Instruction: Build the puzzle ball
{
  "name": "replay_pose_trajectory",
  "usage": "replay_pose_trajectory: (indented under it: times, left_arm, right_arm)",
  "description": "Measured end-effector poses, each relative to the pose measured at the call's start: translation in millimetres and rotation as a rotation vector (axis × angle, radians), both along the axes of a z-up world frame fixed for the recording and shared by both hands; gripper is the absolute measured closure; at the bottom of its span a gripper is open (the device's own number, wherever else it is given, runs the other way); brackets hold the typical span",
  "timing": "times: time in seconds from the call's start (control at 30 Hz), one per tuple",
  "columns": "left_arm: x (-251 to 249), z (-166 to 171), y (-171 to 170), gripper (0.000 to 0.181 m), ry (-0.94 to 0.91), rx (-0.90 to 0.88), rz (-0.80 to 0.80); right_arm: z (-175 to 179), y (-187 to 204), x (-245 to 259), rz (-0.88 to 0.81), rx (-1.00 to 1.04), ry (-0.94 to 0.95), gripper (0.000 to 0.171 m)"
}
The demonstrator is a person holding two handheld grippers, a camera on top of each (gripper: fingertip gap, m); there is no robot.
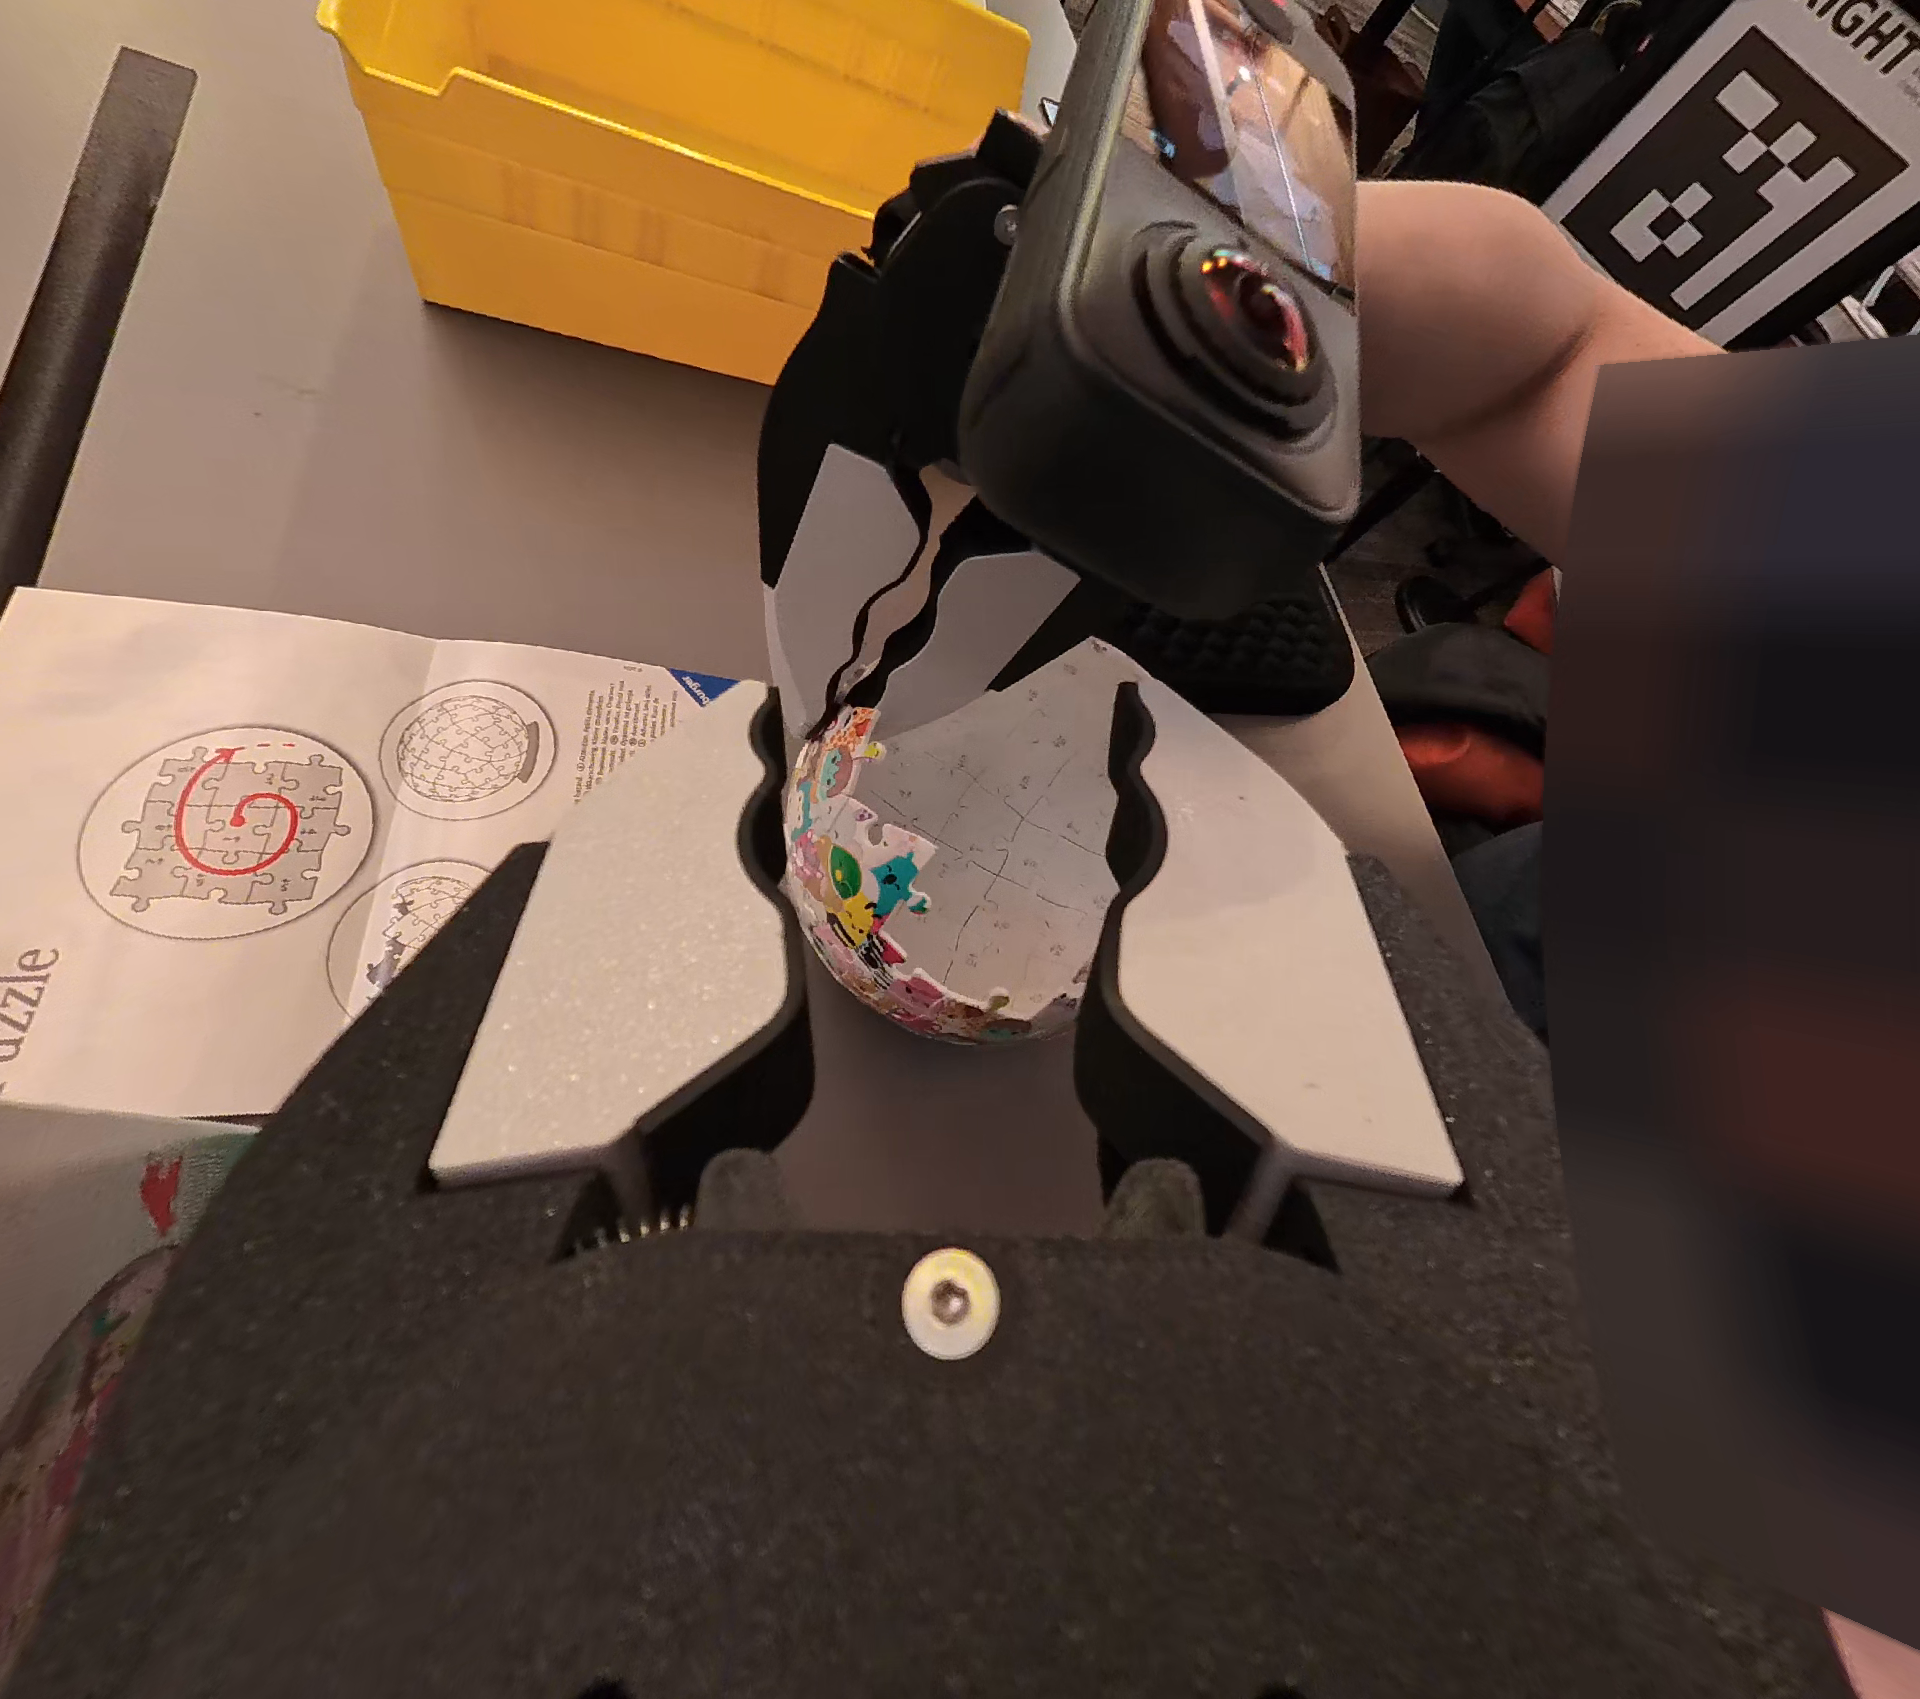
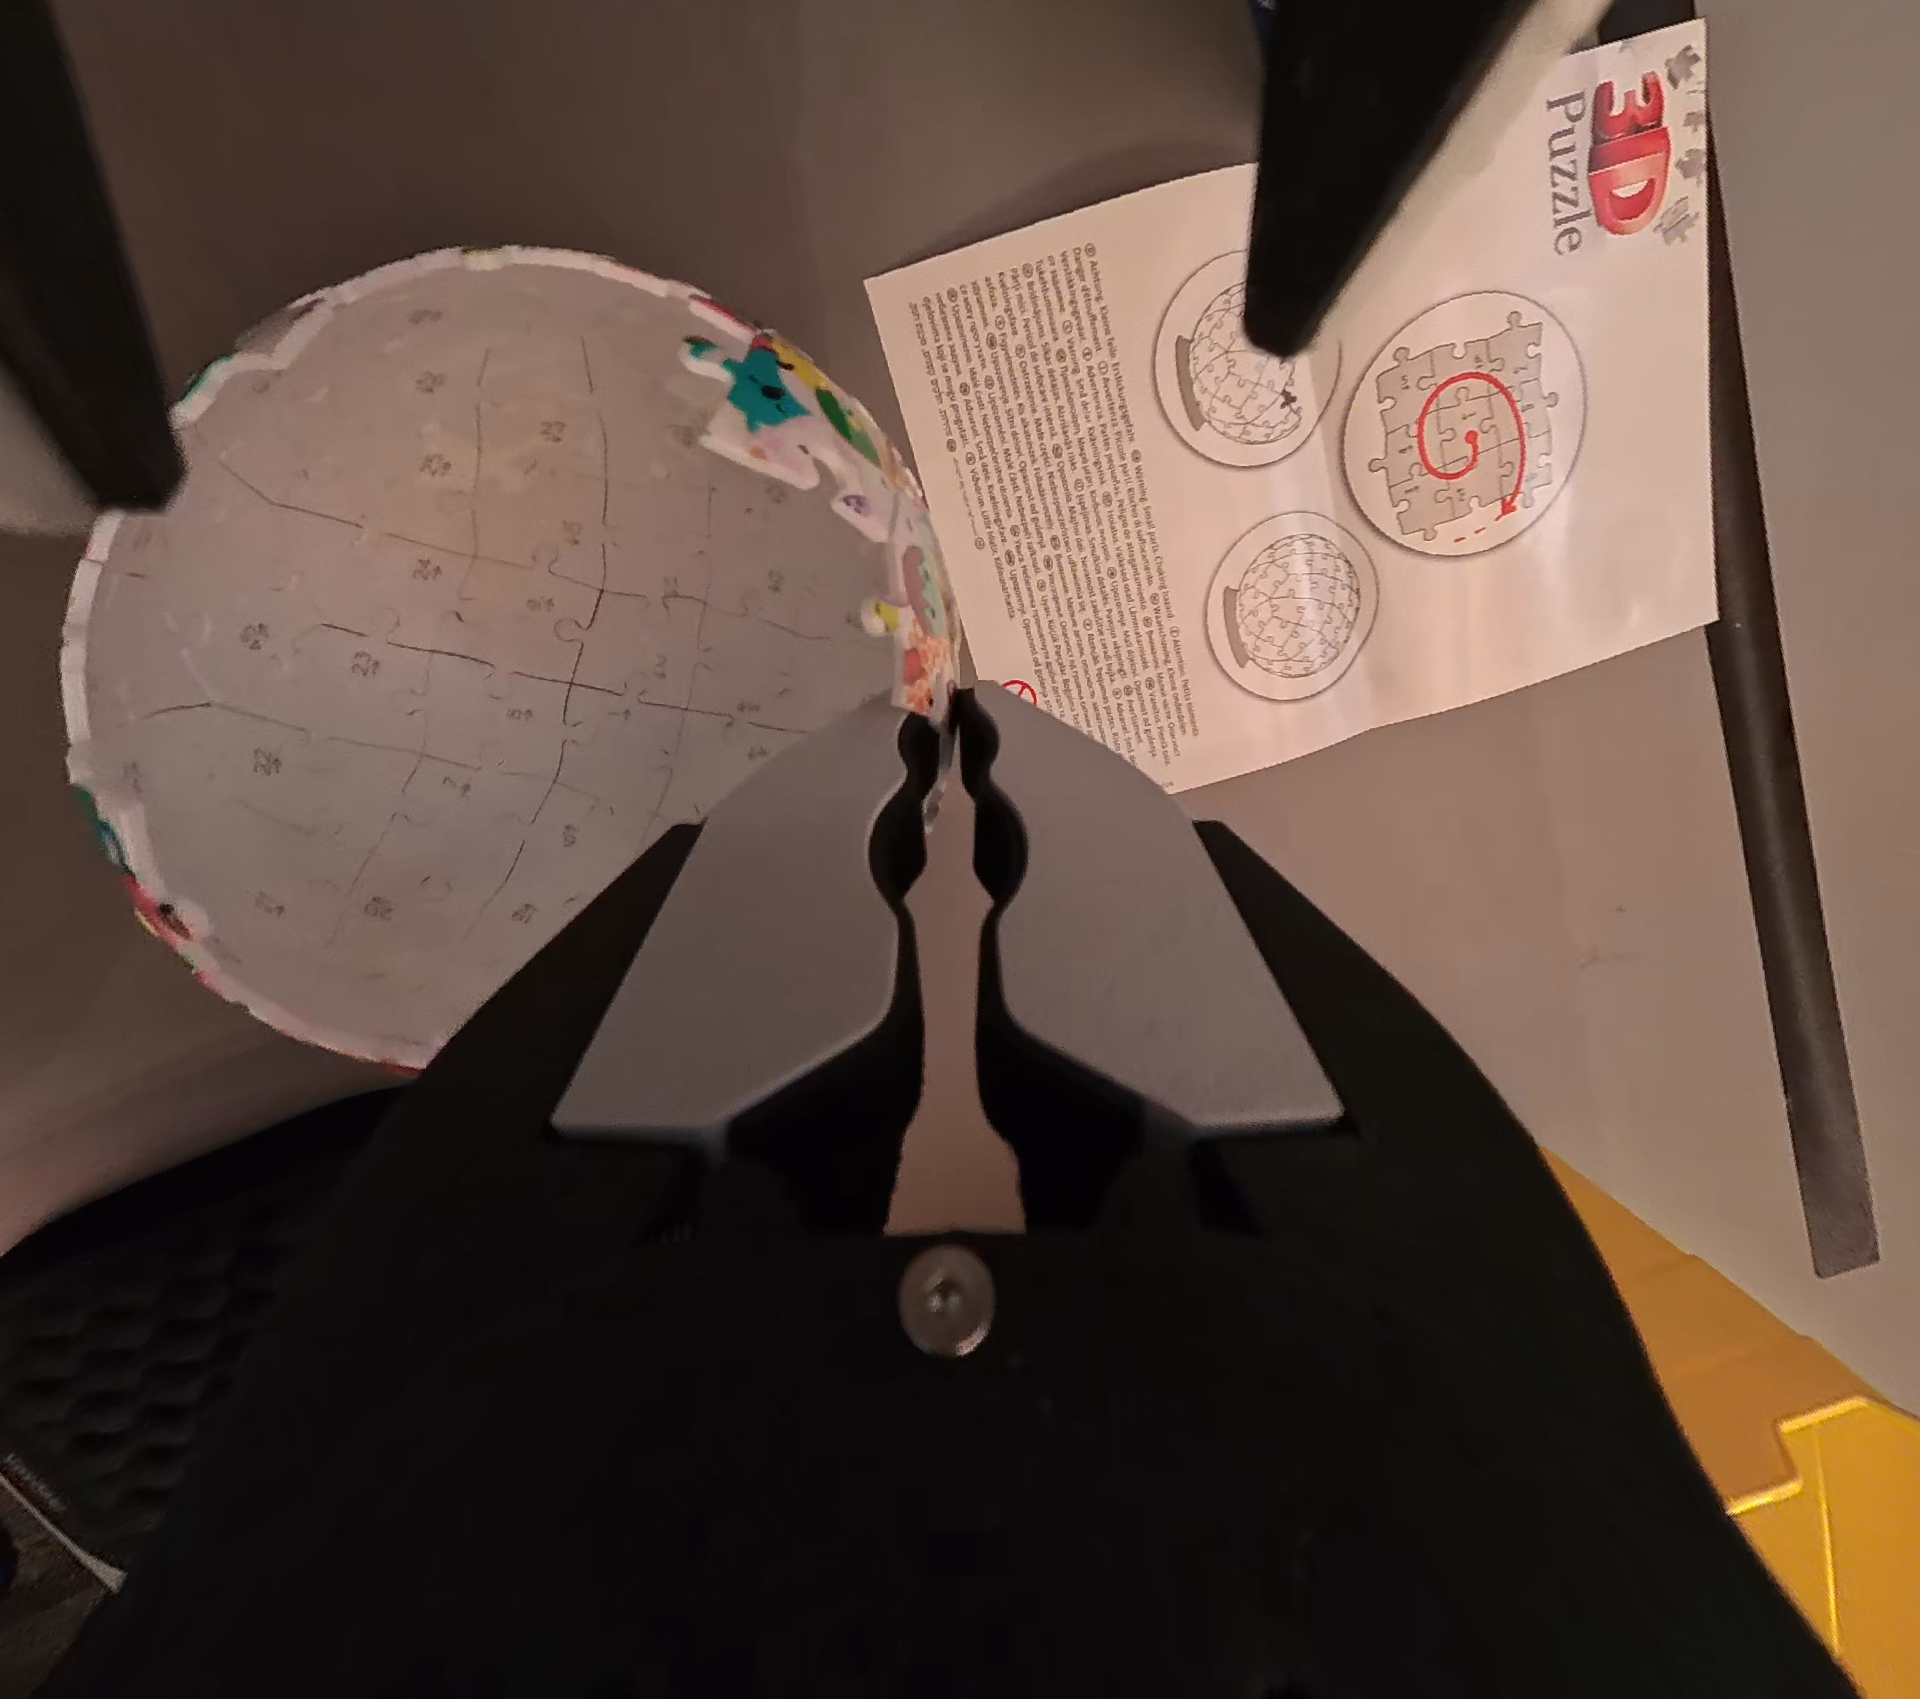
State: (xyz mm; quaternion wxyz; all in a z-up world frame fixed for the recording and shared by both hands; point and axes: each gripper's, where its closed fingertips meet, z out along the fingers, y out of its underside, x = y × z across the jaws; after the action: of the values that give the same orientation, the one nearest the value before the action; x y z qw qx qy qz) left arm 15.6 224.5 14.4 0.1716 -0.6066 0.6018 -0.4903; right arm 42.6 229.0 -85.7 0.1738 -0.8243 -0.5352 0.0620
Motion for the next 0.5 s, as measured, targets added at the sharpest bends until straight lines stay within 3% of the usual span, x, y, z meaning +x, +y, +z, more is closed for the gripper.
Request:
replay_pose_trajectory:
  times: [0.4,0.5]
  left_arm:
    - [0.3,-0.3,-0.8,0.121,0.001,0.0,-0.004]
    - [0.3,0.2,-1.2,0.121,-0.002,-0.001,-0.006]
  right_arm:
    - [-0.1,-0.2,-0.1,-0.008,-0.007,-0.009,0.167]
    - [2.9,3.6,-2.3,0.004,0.032,0.001,0.156]
